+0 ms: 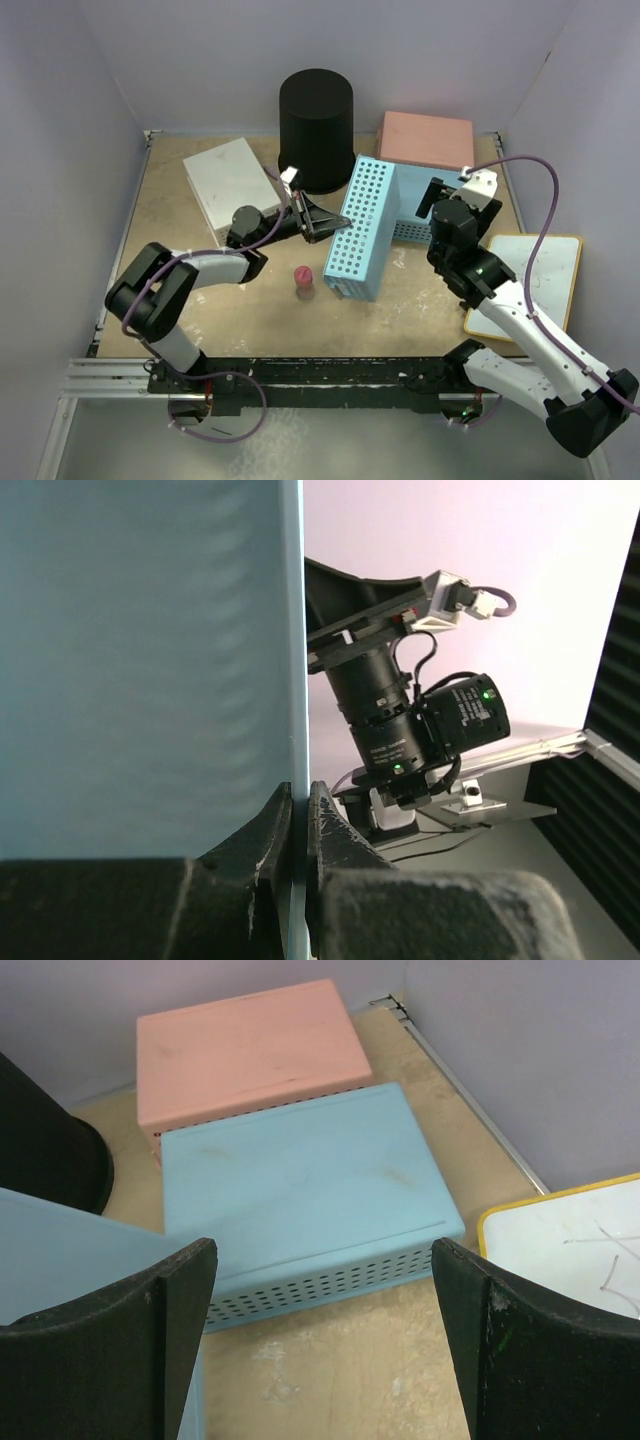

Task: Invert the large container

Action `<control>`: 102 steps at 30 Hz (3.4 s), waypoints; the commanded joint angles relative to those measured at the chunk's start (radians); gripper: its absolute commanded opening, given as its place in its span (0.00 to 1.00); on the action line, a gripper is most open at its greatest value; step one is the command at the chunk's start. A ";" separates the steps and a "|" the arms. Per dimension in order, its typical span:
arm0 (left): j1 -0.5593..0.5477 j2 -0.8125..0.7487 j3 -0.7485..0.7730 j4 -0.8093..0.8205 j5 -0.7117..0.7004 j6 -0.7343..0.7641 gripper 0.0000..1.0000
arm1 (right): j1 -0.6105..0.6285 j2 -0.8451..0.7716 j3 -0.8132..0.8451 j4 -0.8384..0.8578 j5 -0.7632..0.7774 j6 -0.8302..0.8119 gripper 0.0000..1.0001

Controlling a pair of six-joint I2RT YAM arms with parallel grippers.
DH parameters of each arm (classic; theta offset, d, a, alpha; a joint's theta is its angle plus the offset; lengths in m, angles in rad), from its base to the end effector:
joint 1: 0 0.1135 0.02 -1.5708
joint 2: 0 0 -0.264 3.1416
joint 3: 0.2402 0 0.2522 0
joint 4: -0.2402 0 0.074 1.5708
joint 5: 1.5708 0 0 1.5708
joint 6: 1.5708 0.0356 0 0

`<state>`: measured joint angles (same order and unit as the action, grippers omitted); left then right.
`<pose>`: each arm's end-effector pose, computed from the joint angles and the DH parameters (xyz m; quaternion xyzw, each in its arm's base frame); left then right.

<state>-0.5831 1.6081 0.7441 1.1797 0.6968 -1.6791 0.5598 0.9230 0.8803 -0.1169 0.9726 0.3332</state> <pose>0.2636 -0.2012 0.2615 -0.0516 0.6150 -0.7738 0.1425 0.1858 0.0817 0.3586 0.2251 0.7029 -0.0733 0.6707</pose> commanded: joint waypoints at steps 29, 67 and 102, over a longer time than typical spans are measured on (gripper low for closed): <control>0.002 -0.075 -0.277 -0.196 -0.166 0.240 0.00 | -0.003 0.044 0.016 0.025 -0.088 0.042 0.89; -0.007 -0.109 0.029 -1.341 -0.360 0.983 0.30 | -0.003 0.149 0.073 0.039 -0.188 0.095 0.89; -0.004 -0.392 0.466 -1.718 -1.164 1.096 0.62 | -0.004 0.522 0.304 -0.173 -0.679 0.025 1.00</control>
<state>-0.5896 1.2179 1.1824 -0.5625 -0.2832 -0.5594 0.5598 1.4368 1.1084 -0.2298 0.3431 0.3725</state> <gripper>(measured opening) 0.647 0.996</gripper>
